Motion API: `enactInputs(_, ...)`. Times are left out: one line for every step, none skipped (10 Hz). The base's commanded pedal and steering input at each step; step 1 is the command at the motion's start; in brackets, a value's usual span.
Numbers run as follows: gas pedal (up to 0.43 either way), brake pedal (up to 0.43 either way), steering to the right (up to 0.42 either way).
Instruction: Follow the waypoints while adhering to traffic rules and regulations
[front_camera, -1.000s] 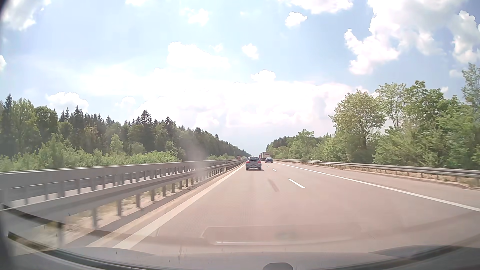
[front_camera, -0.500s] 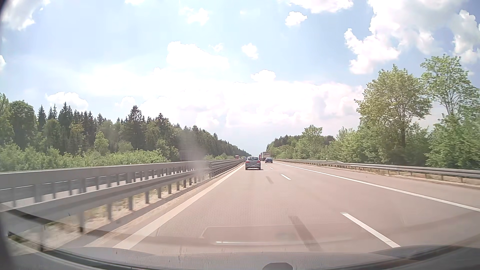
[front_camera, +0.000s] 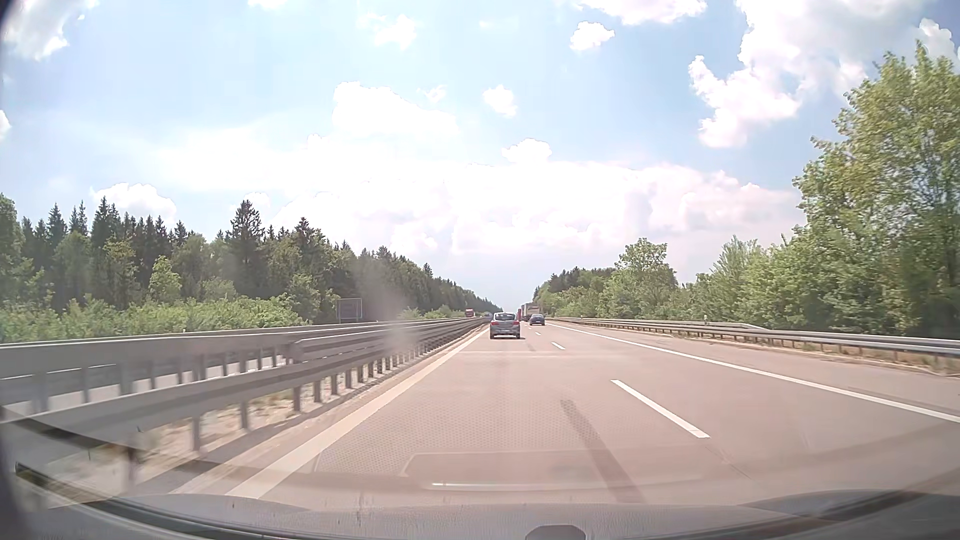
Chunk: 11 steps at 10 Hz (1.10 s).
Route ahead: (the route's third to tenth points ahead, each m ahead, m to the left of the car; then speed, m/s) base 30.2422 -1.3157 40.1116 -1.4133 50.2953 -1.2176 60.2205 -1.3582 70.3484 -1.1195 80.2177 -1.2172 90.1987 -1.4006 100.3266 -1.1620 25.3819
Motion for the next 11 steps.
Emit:
enactInputs(0.287,0.000,-0.002)
enactInputs(0.287,0.000,-0.002)
enactInputs(0.287,0.000,-0.002)
enactInputs(0.299,0.000,-0.002)
enactInputs(0.311,0.000,-0.002)
enactInputs(0.319,0.000,-0.002)
enactInputs(0.331,0.000,-0.002)
enactInputs(0.331,0.000,-0.002)
enactInputs(0.331,0.000,-0.002)
enactInputs(0.331,0.000,-0.003)
enactInputs(0.339,0.000,-0.002)
